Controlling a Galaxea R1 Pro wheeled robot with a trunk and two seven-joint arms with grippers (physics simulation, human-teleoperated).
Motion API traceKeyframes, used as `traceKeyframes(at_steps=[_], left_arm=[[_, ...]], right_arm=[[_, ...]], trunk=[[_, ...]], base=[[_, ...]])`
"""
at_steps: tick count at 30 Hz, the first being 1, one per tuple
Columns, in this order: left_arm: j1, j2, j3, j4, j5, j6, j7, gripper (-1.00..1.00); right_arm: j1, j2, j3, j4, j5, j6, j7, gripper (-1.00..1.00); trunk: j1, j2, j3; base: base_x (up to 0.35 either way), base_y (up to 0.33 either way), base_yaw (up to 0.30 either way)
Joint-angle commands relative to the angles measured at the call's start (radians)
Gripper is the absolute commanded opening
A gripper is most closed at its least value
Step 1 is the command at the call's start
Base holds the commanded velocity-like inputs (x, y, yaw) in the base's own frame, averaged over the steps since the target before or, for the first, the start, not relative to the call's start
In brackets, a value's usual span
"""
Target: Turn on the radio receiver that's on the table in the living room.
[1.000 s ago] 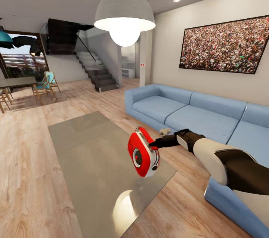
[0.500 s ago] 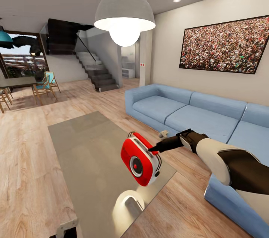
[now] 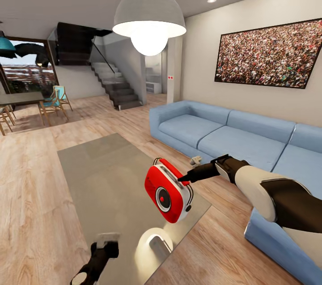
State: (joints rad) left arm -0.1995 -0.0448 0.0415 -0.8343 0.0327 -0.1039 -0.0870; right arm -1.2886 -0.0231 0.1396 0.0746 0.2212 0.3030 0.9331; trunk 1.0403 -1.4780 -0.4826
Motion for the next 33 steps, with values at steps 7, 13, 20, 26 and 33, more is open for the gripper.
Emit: traceKeyframes(at_steps=[7,13,20,26,33], left_arm=[[0.0,-0.01,-0.173,-0.249,0.004,0.237,-0.002,-1.0],[0.0,-0.009,-0.262,-0.359,0.004,0.315,-0.002,-1.0],[0.0,-0.004,-0.309,-0.451,0.003,0.32,0.003,-1.0],[0.0,-0.01,-0.322,-0.48,0.004,0.328,-0.002,-1.0],[-0.003,-0.029,-0.327,-0.525,0.003,0.384,-0.02,-1.0]], right_arm=[[0.0,0.0,-0.018,-0.001,-0.003,0.001,-0.007,-1.0],[0.0,0.0,-0.017,-0.001,-0.003,0.0,-0.009,-1.0],[0.0,0.001,-0.017,-0.001,-0.003,0.0,-0.002,-1.0],[0.0,0.004,-0.017,-0.001,-0.003,0.0,0.015,-1.0],[0.0,0.005,-0.017,-0.001,-0.003,0.0,0.017,-1.0]], trunk=[[0.0,0.0,0.0],[0.0,0.0,0.0],[0.0,0.0,0.0],[0.0,0.0,0.0],[0.0,0.0,0.0]], base=[[0.0,0.0,0.0],[0.0,0.0,0.0],[0.0,0.0,0.0],[0.0,0.0,0.0],[0.0,0.0,0.0]])
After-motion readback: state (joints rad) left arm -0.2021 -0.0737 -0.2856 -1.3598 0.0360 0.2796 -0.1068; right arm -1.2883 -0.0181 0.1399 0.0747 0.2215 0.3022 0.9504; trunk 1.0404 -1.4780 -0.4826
